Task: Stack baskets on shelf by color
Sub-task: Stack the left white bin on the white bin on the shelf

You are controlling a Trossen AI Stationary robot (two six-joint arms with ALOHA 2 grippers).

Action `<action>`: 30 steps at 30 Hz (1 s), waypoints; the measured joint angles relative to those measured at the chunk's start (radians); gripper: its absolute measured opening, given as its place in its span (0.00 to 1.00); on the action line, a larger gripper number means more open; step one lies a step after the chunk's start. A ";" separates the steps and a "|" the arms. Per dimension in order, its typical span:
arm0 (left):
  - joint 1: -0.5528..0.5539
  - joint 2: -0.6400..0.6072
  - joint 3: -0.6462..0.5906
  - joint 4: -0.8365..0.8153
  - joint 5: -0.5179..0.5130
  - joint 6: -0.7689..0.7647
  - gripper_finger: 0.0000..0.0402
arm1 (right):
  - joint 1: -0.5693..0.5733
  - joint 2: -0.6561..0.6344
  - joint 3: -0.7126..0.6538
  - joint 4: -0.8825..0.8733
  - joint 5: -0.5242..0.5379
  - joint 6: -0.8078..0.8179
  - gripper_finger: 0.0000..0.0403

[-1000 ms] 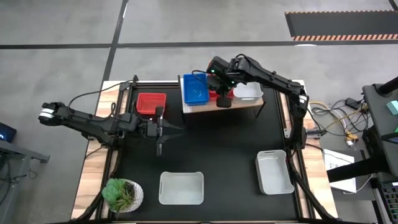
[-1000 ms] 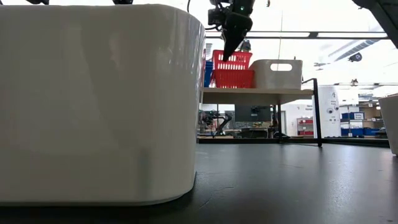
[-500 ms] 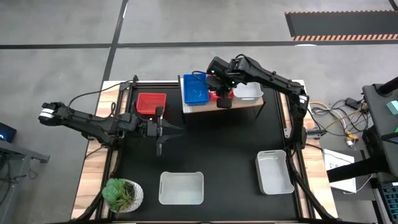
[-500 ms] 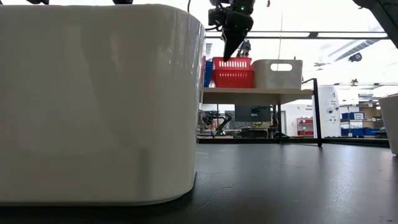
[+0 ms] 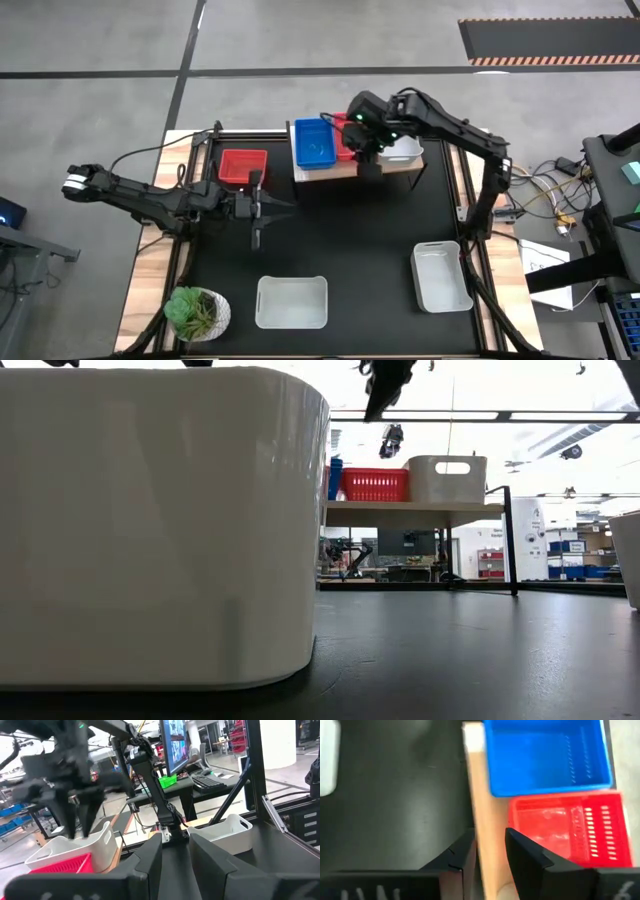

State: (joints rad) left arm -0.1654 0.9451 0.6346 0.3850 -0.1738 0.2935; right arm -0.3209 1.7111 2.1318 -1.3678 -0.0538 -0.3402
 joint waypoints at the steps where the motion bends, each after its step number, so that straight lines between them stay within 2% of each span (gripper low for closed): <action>1: 0.000 0.000 0.000 0.000 0.000 0.000 0.21 | 0.013 -0.012 -0.001 -0.004 -0.003 0.000 0.24; 4: 0.000 0.015 -0.001 0.005 -0.004 0.000 0.21 | 0.043 -0.047 -0.011 0.007 -0.008 -0.019 0.19; 8: 0.000 0.043 0.003 0.065 -0.070 -0.022 0.21 | 0.062 -0.080 -0.046 0.124 -0.034 -0.075 0.13; 12: 0.000 0.059 0.003 0.119 -0.081 -0.189 0.21 | 0.057 -0.101 -0.080 0.238 -0.048 -0.143 0.07; 16: -0.012 0.074 0.006 0.104 -0.079 -0.297 0.21 | 0.052 -0.121 -0.094 0.258 -0.117 -0.179 0.03; 19: -0.021 0.074 0.022 0.062 -0.071 -0.370 0.21 | 0.097 -0.161 -0.135 0.265 -0.163 -0.179 0.02; 23: -0.033 0.073 0.065 -0.056 -0.069 -0.527 0.21 | 0.158 -0.232 -0.268 0.355 -0.170 -0.192 0.02; 30: -0.119 0.157 0.091 -0.162 -0.066 -0.711 0.21 | 0.254 -0.393 -0.602 0.504 -0.166 -0.117 0.02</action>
State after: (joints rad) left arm -0.2843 1.1022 0.7257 0.2233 -0.2399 -0.4177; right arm -0.0665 1.3178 1.5302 -0.8633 -0.2197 -0.4575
